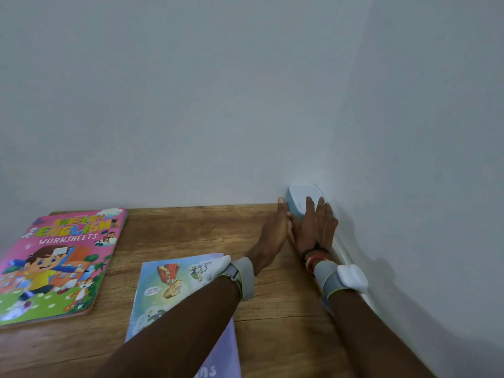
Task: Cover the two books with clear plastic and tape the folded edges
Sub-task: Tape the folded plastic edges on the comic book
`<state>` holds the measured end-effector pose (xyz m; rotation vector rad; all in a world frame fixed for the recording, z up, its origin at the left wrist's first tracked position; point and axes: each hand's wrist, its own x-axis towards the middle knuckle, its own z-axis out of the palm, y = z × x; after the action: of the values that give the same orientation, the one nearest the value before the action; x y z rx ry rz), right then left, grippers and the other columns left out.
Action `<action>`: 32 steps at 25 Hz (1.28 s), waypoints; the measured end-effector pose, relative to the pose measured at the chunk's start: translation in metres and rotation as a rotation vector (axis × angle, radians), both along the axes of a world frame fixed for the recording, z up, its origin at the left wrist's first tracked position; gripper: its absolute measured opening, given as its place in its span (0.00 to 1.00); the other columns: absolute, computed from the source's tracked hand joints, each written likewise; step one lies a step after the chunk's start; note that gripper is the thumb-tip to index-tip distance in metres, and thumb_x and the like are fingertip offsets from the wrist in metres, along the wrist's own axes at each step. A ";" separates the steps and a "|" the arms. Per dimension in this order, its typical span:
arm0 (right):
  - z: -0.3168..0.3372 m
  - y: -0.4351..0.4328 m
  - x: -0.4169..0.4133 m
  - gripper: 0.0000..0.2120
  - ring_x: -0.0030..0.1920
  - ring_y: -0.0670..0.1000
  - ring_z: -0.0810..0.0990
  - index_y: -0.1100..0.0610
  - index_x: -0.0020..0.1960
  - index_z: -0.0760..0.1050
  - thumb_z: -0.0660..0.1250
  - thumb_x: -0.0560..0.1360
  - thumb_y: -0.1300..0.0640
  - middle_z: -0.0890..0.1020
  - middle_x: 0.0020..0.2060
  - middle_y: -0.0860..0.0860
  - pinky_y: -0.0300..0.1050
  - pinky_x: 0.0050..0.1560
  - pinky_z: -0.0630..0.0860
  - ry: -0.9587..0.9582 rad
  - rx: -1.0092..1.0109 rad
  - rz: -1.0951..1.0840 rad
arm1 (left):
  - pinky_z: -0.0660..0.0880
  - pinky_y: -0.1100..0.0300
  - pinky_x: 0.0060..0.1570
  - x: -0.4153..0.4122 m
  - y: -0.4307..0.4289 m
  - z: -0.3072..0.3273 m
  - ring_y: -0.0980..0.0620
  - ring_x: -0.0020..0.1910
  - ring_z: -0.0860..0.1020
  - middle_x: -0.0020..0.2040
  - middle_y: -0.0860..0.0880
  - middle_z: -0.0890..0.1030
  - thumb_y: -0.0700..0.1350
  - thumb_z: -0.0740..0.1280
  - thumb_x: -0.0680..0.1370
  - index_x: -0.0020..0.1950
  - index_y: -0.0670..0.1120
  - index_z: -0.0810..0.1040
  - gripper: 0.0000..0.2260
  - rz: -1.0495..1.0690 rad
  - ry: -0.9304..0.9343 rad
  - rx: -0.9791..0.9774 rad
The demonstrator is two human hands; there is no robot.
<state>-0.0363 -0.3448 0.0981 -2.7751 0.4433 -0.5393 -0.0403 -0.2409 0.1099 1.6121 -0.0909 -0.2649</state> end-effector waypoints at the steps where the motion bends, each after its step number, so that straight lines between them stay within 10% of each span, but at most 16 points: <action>1: 0.003 -0.013 0.008 0.29 0.74 0.63 0.57 0.56 0.74 0.61 0.57 0.79 0.42 0.59 0.75 0.63 0.58 0.69 0.57 0.024 -0.043 0.004 | 0.73 0.71 0.38 0.002 -0.011 0.010 0.68 0.37 0.77 0.43 0.56 0.80 0.64 0.41 0.82 0.54 0.48 0.79 0.31 -0.042 0.020 -0.047; 5: 0.006 -0.040 0.031 0.25 0.64 0.62 0.71 0.56 0.64 0.73 0.55 0.79 0.39 0.73 0.66 0.61 0.54 0.61 0.68 0.135 -0.139 0.032 | 0.69 0.81 0.37 0.014 -0.032 0.028 0.63 0.45 0.75 0.59 0.47 0.78 0.61 0.35 0.82 0.71 0.39 0.70 0.37 -0.116 0.042 -0.089; 14: 0.016 -0.057 0.040 0.22 0.56 0.59 0.78 0.53 0.60 0.79 0.69 0.73 0.41 0.81 0.57 0.57 0.49 0.55 0.74 0.099 -0.007 0.056 | 0.59 0.61 0.64 0.013 -0.037 0.018 0.49 0.75 0.63 0.76 0.46 0.66 0.62 0.36 0.81 0.79 0.47 0.57 0.32 -0.052 0.116 -0.129; 23: 0.034 -0.053 0.031 0.11 0.42 0.61 0.82 0.63 0.51 0.77 0.59 0.77 0.58 0.83 0.43 0.60 0.47 0.39 0.76 -0.375 -0.259 0.222 | 0.58 0.63 0.63 0.002 -0.032 0.036 0.50 0.75 0.62 0.76 0.46 0.64 0.59 0.35 0.83 0.79 0.45 0.56 0.30 -0.134 0.086 -0.115; 27: 0.062 -0.007 0.025 0.11 0.36 0.60 0.80 0.62 0.45 0.80 0.63 0.78 0.57 0.83 0.36 0.58 0.42 0.36 0.67 -0.753 0.331 0.014 | 0.70 0.54 0.66 0.030 -0.027 0.023 0.50 0.59 0.79 0.61 0.49 0.80 0.70 0.49 0.78 0.61 0.47 0.78 0.33 0.042 0.062 -0.155; 29: 0.052 0.017 0.035 0.10 0.45 0.60 0.82 0.64 0.47 0.81 0.67 0.76 0.57 0.84 0.42 0.60 0.44 0.44 0.69 -0.508 0.727 -0.088 | 0.80 0.44 0.54 0.046 -0.020 0.004 0.44 0.48 0.83 0.51 0.43 0.84 0.64 0.61 0.77 0.52 0.43 0.81 0.25 0.305 0.132 -0.140; 32: 0.014 0.027 0.039 0.10 0.51 0.61 0.81 0.62 0.45 0.83 0.67 0.73 0.56 0.84 0.45 0.60 0.46 0.47 0.72 -0.147 0.633 -0.055 | 0.82 0.48 0.48 0.054 0.009 -0.017 0.41 0.49 0.83 0.53 0.40 0.83 0.51 0.69 0.75 0.57 0.36 0.80 0.20 0.591 0.173 0.027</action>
<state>0.0023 -0.3176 0.1121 -2.1115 0.5451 -0.5028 0.0136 -0.2316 0.0929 1.5625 0.5166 0.0551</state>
